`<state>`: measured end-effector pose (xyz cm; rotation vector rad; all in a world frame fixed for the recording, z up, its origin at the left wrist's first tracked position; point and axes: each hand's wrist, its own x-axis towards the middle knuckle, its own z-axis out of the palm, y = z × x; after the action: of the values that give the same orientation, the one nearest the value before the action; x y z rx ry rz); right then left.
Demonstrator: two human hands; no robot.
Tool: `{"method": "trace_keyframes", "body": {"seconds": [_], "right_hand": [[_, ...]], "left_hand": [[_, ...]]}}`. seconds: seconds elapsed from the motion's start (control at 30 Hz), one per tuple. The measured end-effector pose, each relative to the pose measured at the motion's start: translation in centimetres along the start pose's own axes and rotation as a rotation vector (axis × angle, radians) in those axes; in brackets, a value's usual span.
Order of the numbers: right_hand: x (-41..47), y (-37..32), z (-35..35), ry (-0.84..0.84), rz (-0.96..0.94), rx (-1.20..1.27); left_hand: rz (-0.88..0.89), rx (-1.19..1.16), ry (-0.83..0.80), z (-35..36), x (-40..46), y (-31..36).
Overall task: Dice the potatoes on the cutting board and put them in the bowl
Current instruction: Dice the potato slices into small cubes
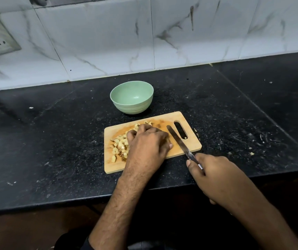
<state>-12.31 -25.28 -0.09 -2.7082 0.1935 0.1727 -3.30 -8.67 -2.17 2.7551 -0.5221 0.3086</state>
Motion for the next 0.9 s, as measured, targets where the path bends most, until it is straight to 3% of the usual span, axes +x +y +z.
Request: {"method": "trace_keyframes", "body": {"seconds": [0.9], "right_hand": [[-0.15,-0.68,0.28,-0.048,-0.060,0.017]], "left_hand": [[-0.043,-0.027,0.061,0.30,0.25,0.20]]}}
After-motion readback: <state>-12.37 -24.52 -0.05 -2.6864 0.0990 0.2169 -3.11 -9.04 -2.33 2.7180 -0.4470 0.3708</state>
